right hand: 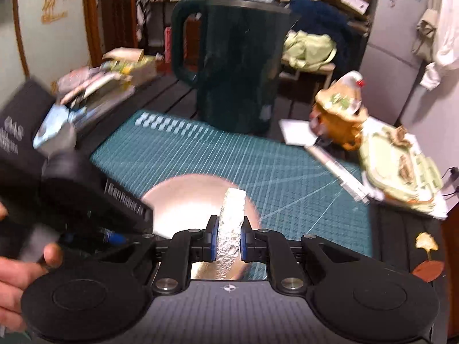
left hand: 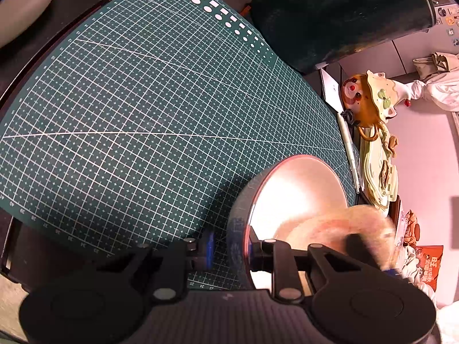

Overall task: Clean bowl
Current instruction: 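Wipe the sponge along the bowl's inner wall with the right gripper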

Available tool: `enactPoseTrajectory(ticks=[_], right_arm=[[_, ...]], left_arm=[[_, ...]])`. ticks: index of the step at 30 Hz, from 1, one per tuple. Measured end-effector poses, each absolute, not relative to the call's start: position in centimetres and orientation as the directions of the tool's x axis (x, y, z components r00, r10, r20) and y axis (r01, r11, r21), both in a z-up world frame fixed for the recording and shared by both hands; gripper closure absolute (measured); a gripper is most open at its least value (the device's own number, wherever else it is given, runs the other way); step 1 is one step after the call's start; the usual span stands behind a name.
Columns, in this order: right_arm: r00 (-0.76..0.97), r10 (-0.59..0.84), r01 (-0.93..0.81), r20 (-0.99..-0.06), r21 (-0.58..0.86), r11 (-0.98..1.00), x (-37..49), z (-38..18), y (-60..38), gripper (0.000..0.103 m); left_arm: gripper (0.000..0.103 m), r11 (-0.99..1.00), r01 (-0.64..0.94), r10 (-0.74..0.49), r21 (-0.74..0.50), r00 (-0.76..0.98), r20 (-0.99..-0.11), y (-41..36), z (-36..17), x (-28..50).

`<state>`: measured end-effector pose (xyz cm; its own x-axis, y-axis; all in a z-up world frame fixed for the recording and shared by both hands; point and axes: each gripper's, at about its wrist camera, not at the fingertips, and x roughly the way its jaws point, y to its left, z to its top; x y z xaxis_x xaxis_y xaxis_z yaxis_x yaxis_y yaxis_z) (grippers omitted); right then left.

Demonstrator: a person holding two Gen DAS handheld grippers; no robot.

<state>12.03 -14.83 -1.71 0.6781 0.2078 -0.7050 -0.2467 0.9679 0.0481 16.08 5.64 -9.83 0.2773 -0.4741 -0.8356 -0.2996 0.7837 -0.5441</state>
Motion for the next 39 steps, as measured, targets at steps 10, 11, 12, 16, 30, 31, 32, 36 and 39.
enactPoseTrajectory(ticks=[10,11,12,16,30,31,32,36,39], right_arm=[[0.597,0.334,-0.265,-0.729,0.213,0.94,12.8,-3.7,-14.5,0.09],[0.611,0.296,-0.273,-0.735,0.156,0.949,12.8,-3.9,-14.0,0.09],[0.625,0.258,-0.279,-0.737,0.097,0.955,12.7,-4.1,-13.5,0.09],[0.704,0.121,-0.265,-0.699,-0.101,0.959,11.9,-3.2,-12.7,0.09],[0.648,0.197,-0.271,-0.736,0.02,0.962,12.7,-4.6,-12.9,0.09],[0.653,0.178,-0.266,-0.736,-0.003,0.964,12.7,-4.5,-12.9,0.09],[0.665,0.16,-0.255,-0.73,-0.02,0.967,12.6,-4.2,-13.1,0.09],[0.71,0.121,-0.222,-0.694,-0.057,0.973,12.1,-2.8,-14.0,0.09],[0.752,0.143,-0.208,-0.644,-0.026,0.978,11.4,-1.1,-14.4,0.09]], left_arm=[[0.08,0.775,-0.307,-0.485,-0.553,0.274,-0.831,5.4,-9.1,15.6],[0.08,0.774,-0.307,-0.486,-0.554,0.274,-0.83,5.6,-9.1,15.6],[0.08,0.773,-0.307,-0.487,-0.555,0.274,-0.83,5.8,-9.2,15.6],[0.075,0.768,-0.304,-0.495,-0.563,0.276,-0.824,5.7,-8.9,15.5],[0.075,0.776,-0.298,-0.488,-0.556,0.276,-0.828,5.5,-9.8,16.4],[0.075,0.776,-0.298,-0.488,-0.556,0.275,-0.828,5.5,-9.6,16.4],[0.075,0.776,-0.298,-0.488,-0.556,0.275,-0.828,5.4,-9.5,16.4],[0.075,0.776,-0.298,-0.488,-0.556,0.275,-0.828,5.6,-9.1,16.5],[0.075,0.775,-0.298,-0.489,-0.558,0.277,-0.827,5.4,-9.2,16.3]])
